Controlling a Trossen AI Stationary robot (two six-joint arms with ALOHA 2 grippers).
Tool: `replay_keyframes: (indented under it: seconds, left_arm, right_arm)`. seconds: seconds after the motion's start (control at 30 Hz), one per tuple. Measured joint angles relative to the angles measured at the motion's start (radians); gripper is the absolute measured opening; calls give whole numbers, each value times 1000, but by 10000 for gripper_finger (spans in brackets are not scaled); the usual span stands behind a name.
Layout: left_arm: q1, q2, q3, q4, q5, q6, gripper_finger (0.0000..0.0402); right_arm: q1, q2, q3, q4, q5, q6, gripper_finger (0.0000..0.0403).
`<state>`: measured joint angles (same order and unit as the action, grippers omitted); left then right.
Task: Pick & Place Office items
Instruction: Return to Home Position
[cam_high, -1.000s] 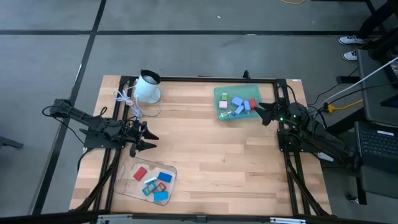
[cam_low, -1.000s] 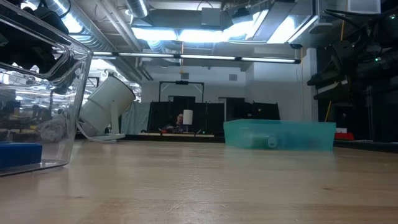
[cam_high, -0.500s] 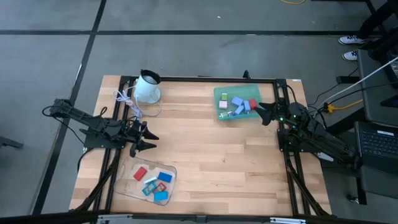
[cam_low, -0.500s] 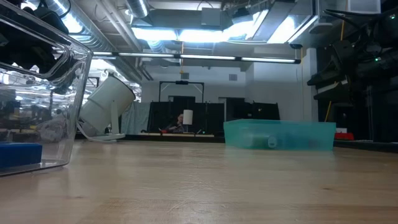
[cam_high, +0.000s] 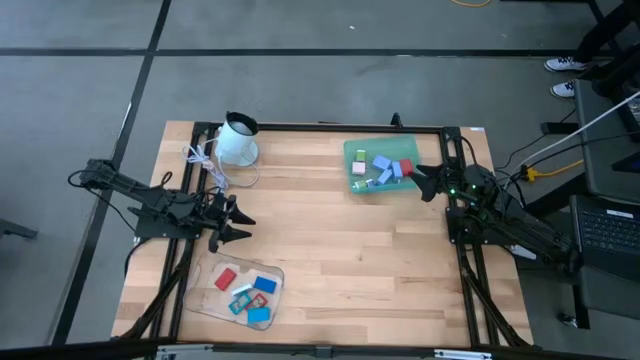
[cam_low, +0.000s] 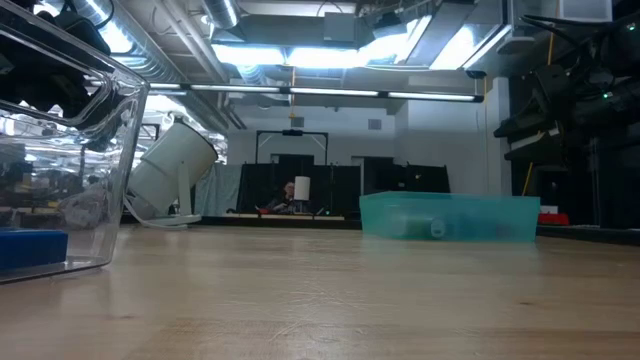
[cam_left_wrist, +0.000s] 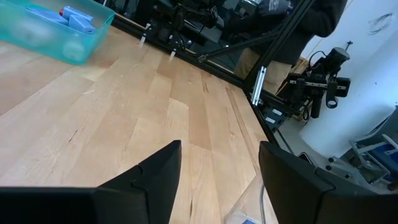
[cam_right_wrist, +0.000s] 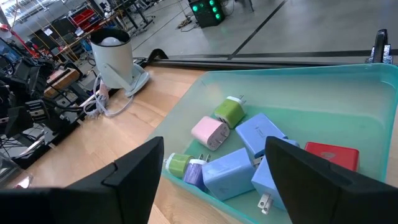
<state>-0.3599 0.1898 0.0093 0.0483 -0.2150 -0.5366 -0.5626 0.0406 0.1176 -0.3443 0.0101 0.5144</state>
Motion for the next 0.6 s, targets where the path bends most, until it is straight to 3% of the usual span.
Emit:
replay_keyframes:
  seconds: [0.6]
  left_arm:
    - [0,0,0,0,0,0,212]
  right_arm:
    - [0,0,0,0,0,0,286]
